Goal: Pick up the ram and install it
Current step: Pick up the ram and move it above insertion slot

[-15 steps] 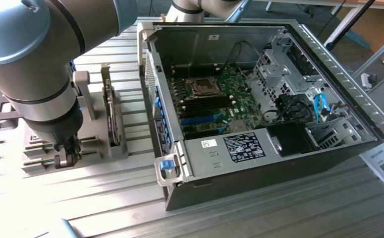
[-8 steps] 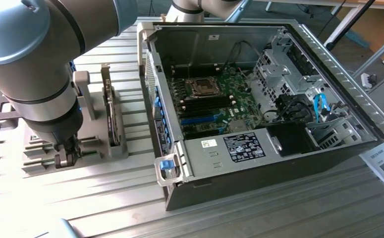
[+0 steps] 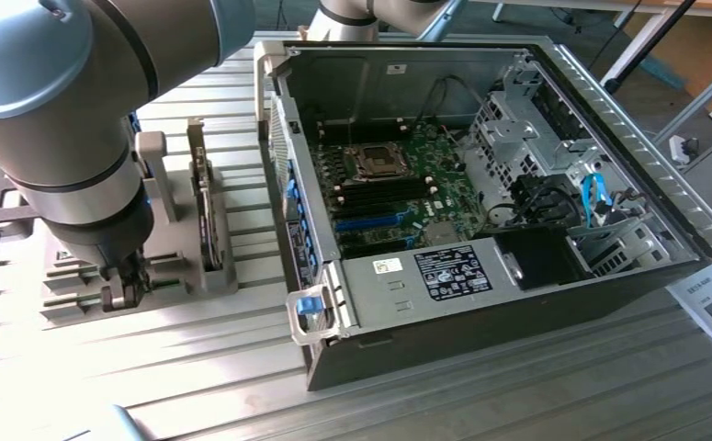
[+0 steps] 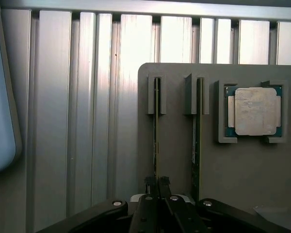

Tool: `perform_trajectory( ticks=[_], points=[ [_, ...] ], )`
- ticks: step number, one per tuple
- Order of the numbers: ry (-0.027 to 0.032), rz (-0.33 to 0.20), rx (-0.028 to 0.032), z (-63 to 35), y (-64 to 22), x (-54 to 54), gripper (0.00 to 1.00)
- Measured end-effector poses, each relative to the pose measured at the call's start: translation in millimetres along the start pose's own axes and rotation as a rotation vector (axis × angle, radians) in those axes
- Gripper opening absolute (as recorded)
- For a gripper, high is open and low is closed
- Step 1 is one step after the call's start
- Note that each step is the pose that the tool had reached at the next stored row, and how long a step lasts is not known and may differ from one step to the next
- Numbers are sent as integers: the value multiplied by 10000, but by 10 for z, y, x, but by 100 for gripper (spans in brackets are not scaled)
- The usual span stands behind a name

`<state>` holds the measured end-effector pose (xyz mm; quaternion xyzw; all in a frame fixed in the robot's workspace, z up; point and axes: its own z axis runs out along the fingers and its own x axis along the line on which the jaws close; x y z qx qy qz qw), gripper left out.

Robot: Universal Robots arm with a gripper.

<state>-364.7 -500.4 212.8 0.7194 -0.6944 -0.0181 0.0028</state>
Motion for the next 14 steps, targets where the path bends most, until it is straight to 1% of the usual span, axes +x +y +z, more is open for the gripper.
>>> perform_trajectory(
  ticks=[7,14],
  points=[
    [1,1,-1,-50,2,-1,12],
    [0,1,0,-169,5,-4,12]
  ],
)
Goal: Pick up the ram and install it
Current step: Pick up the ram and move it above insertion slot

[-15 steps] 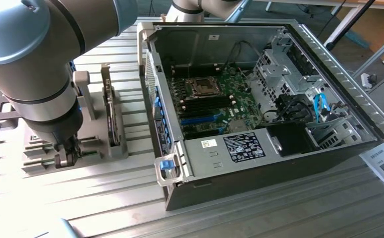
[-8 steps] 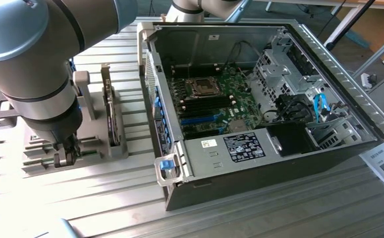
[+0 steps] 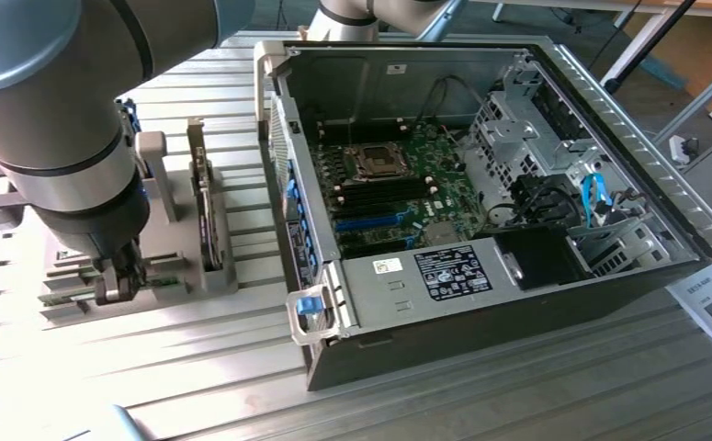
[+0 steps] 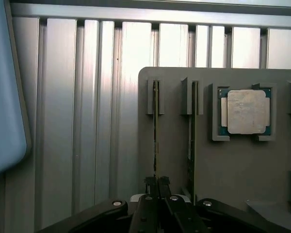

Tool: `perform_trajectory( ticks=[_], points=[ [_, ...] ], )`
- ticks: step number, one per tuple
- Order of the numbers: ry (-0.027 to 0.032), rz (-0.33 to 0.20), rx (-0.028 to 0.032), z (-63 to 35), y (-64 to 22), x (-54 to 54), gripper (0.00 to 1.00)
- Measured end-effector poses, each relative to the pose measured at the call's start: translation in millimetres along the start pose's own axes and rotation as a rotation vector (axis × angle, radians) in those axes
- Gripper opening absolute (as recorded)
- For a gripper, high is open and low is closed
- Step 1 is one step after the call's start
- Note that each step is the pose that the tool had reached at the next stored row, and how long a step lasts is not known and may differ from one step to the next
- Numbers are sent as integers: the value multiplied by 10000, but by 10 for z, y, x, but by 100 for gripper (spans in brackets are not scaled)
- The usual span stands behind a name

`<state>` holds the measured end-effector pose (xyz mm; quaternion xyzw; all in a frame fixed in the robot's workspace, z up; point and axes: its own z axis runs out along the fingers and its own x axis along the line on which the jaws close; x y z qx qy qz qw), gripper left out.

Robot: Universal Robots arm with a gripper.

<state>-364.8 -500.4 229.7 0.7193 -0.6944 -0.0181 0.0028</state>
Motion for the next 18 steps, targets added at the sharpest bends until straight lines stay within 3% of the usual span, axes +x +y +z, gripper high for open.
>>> perform_trajectory(
  ticks=[18],
  points=[
    [-2,0,8,-304,9,-7,12]
  ],
)
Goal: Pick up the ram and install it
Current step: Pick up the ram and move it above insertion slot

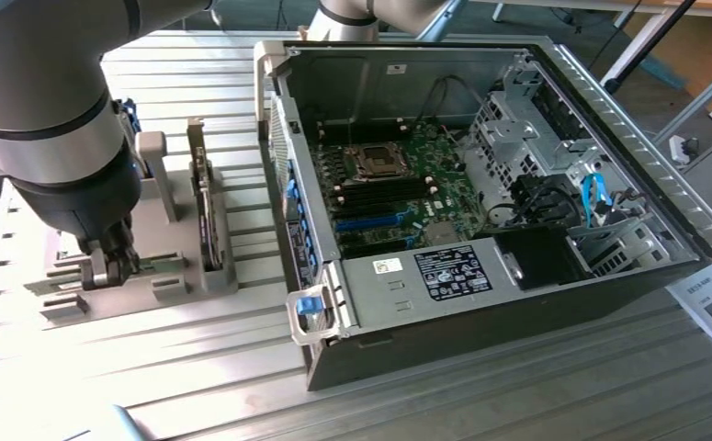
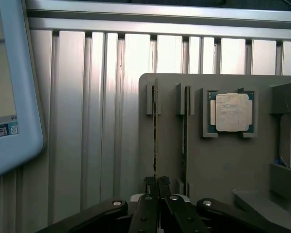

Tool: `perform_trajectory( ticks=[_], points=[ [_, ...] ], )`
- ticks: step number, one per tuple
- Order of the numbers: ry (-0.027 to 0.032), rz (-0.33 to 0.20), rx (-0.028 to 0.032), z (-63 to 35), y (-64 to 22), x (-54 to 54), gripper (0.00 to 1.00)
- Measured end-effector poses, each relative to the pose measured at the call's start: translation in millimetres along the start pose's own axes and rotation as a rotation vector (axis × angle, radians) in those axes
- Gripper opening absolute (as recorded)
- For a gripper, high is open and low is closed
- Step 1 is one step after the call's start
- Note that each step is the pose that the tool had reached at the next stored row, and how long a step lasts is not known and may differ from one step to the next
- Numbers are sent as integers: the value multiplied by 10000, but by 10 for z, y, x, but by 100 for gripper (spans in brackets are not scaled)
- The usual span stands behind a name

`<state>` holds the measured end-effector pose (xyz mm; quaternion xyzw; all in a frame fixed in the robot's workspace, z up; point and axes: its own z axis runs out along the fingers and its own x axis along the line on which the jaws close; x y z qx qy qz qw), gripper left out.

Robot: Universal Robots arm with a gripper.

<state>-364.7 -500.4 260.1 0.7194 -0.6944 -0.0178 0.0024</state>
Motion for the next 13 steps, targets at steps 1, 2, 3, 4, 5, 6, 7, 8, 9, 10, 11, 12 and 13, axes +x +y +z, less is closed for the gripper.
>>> perform_trajectory(
  ticks=[1,2,3,4,5,6,7,8,9,10,11,12,13],
  points=[
    [0,0,0,-10,0,0,12],
    [0,0,1,-26,1,-1,12],
    [0,0,1,-37,1,-1,12],
    [0,0,1,-44,1,-1,12],
    [0,0,1,-53,2,-1,12],
    [0,0,1,-62,2,-1,12],
    [0,0,1,-71,2,-2,12],
    [1,0,1,-82,2,-2,12],
    [0,0,1,-91,3,-2,12],
    [0,0,1,-102,3,-2,12],
    [0,0,1,-113,3,-2,12],
    [0,0,1,-128,4,-3,12],
    [0,0,1,-149,4,-3,12]
  ],
)
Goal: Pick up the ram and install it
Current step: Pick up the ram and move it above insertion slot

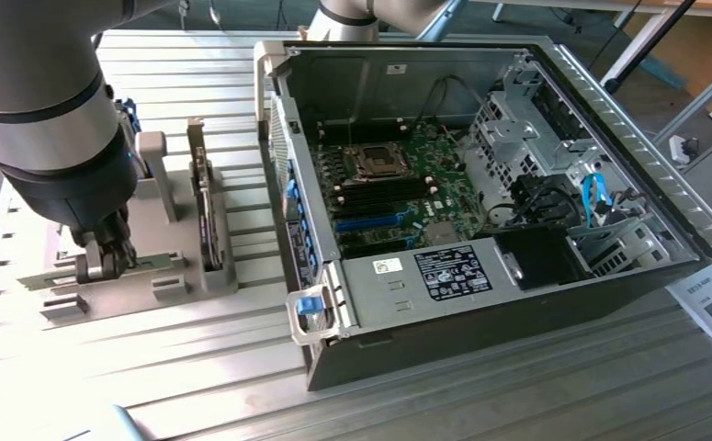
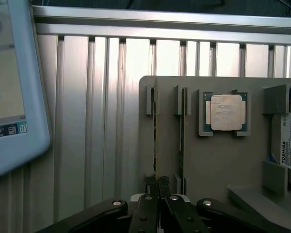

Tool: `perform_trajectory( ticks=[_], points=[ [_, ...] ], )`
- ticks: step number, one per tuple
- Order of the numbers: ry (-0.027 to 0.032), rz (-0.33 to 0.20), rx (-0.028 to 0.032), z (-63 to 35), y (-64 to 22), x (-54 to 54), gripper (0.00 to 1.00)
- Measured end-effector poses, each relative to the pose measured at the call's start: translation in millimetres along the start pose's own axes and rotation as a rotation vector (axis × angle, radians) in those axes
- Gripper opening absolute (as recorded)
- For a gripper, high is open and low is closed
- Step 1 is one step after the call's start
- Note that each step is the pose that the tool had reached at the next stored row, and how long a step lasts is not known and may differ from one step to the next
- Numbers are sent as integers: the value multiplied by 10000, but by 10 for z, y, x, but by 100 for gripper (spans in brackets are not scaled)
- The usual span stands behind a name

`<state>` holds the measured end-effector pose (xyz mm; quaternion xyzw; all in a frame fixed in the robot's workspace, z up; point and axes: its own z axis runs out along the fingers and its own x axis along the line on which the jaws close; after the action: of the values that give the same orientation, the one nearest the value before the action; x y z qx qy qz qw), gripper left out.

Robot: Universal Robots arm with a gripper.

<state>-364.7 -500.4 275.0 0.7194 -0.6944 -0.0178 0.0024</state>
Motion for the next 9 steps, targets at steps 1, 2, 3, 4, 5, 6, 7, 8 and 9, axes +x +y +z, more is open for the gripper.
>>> perform_trajectory(
  ticks=[1,2,3,4,5,6,7,8,9],
  points=[
    [0,0,0,-16,0,0,12],
    [0,0,-1,-30,1,-1,12],
    [0,0,0,-50,1,-1,12],
    [1,0,-1,-78,2,-2,12],
    [1,0,-1,-97,3,-2,12],
    [1,0,-1,-118,4,-3,12],
    [0,0,-1,-134,4,-3,12],
    [0,0,0,-146,4,-3,12],
    [0,0,-1,-159,5,-4,12]
  ],
)
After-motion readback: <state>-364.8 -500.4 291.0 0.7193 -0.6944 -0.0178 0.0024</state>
